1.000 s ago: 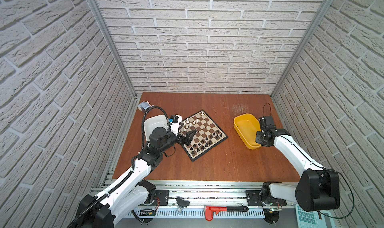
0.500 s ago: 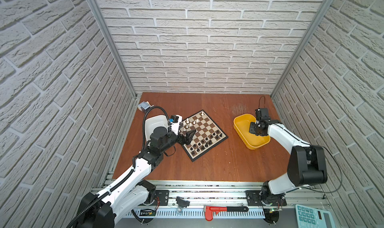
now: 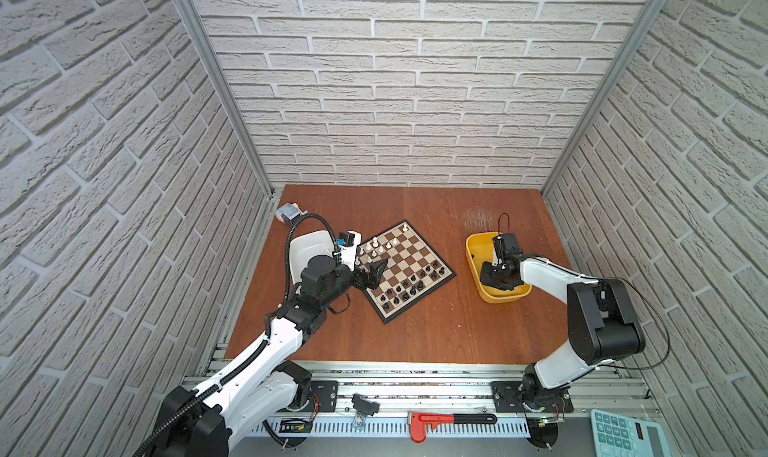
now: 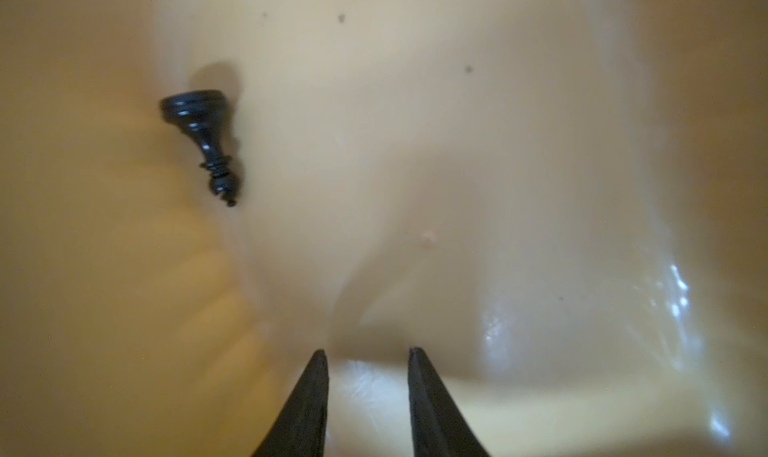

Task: Set up the chess pieces on the board
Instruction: 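Lower the open right gripper into the yellow bin over the black pawn, then close the right gripper on the black pawn's head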

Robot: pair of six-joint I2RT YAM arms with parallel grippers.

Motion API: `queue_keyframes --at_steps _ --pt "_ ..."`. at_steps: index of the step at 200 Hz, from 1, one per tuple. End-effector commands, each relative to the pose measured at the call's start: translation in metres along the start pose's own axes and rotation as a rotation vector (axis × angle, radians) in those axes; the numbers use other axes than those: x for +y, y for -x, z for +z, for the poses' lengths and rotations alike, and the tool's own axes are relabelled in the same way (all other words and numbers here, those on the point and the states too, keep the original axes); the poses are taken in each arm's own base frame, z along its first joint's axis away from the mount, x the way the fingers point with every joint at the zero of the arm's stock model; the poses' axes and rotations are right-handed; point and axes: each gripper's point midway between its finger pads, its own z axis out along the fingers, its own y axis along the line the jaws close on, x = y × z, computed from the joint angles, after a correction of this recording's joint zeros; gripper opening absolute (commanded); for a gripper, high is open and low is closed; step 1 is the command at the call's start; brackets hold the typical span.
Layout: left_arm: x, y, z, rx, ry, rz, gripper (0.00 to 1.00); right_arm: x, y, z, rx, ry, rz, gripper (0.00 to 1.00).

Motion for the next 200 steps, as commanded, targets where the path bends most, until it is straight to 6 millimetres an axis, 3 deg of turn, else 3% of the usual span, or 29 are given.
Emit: queue_keyframes --at_steps 1,30,67,101,178,200 --pt "0.004 0.005 -0.002 -0.025 0.020 -0.001 0.98 0.028 0.017 -0.012 -0.074 0.115 0.129 0.38" --pt "0.004 0.006 -0.002 -0.028 0.019 -0.013 0.99 0.049 0.034 -0.009 -0.105 0.186 0.149 0.43" --pt "0.005 0.008 -0.006 -0.037 0.030 -0.043 0.98 0.035 0.055 -0.008 -0.151 0.051 0.063 0.40" --pt "0.006 0.004 -0.007 -0.028 0.037 -0.063 0.99 0.045 0.074 -0.006 -0.168 0.055 0.030 0.44" --pt "0.003 0.011 -0.013 -0.040 0.032 -0.066 0.98 0.053 0.080 0.032 -0.096 0.033 -0.040 0.40" --pt "0.003 0.012 -0.014 -0.042 0.034 -0.062 0.98 0.049 0.079 0.036 -0.087 -0.001 -0.060 0.34"
